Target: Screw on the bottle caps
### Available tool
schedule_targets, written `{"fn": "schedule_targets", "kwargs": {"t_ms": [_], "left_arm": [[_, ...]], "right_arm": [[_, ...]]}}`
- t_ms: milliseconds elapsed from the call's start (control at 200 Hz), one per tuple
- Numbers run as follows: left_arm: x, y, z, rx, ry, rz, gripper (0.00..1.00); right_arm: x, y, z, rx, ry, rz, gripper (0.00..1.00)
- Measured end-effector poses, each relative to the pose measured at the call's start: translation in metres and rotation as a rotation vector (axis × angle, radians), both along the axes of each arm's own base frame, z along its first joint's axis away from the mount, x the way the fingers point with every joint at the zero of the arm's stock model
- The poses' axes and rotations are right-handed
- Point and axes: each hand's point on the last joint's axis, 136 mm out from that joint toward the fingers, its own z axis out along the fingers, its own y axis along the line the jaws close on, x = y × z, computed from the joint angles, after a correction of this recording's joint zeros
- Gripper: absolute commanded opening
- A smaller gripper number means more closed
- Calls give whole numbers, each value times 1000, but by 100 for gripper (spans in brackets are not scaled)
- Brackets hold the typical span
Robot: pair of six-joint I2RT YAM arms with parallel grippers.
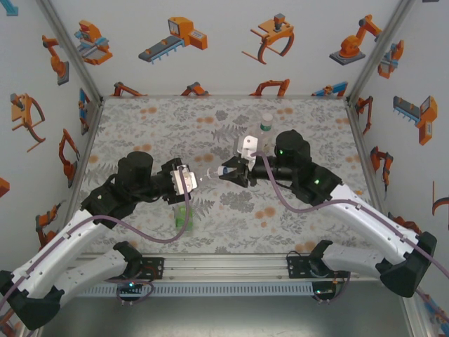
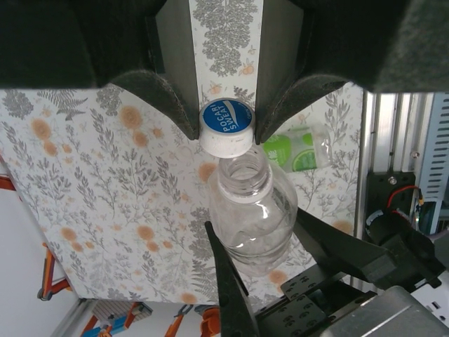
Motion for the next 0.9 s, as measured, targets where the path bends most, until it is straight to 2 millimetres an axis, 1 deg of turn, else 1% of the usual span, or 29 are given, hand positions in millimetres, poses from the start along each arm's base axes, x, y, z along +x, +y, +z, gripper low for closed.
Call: {"fn": "schedule_targets", "kwargs": {"t_ms": [275,481,706,901], "left_arm": [[2,1,-5,20,11,13,0],[2,1,-11,34,27,11,0],[-5,-1,-14,41,55,-23,0],[-11,-2,-16,43,67,-57,0]], "right_arm": [[-8,8,-4,-7,17,53,0],[-10,11,-1,-7,-3,67,0],[-11,12,-3,-44,-15,87,0],[-17,12,-6,-76,-15,117,0]]}}
